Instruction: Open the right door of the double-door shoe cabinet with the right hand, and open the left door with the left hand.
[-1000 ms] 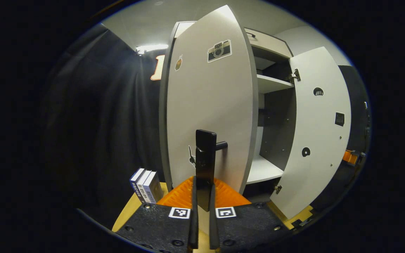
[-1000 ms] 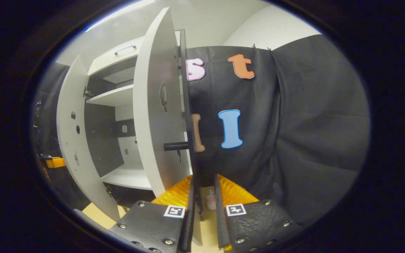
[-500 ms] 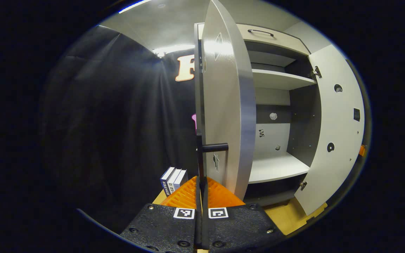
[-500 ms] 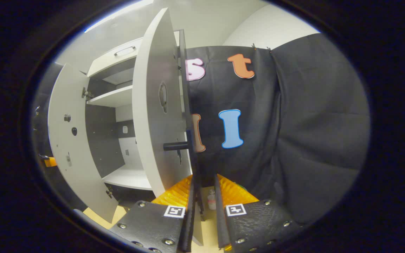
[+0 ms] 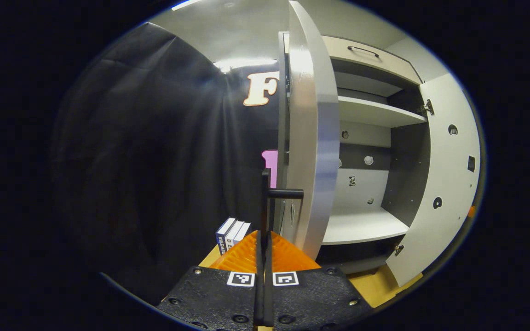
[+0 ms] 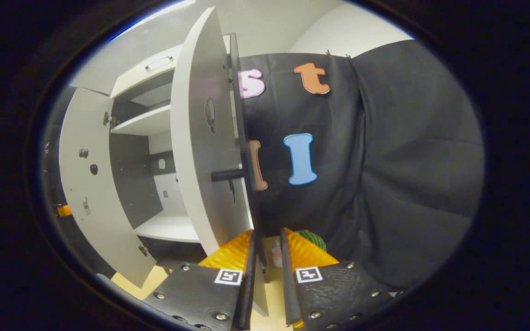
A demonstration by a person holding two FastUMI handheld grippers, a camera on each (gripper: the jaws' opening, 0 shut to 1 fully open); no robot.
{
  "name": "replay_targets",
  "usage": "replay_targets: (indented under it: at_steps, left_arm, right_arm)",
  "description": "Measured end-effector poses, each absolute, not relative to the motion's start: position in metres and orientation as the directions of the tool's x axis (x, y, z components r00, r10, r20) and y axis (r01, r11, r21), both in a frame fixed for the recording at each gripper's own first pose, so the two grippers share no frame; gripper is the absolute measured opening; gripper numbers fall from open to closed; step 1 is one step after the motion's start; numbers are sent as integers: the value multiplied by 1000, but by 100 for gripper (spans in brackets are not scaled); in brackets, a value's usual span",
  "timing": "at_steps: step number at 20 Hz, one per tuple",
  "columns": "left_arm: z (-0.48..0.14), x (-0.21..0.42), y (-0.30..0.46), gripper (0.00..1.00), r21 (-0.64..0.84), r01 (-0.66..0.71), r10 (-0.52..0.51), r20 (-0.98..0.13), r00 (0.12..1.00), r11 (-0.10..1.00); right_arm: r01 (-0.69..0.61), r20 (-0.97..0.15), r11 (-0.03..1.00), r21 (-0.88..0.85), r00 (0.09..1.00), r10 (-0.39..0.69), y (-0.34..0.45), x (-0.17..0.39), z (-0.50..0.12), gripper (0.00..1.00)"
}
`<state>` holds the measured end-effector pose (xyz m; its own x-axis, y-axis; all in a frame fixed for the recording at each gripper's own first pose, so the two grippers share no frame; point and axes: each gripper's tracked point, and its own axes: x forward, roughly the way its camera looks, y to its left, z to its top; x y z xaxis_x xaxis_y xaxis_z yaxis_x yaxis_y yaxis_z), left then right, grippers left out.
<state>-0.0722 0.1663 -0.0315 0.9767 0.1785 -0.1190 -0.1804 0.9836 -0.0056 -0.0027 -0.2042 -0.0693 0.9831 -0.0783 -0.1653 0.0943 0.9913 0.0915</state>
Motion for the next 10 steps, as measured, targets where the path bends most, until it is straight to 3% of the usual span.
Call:
replay_targets:
  at_steps: [10]
  left_arm:
    - [-31,-72,179,2,-15,-144,141,-100,985,990]
  right_arm:
    - [121,-167,991,64,980,-109,-203,-10,-71,28]
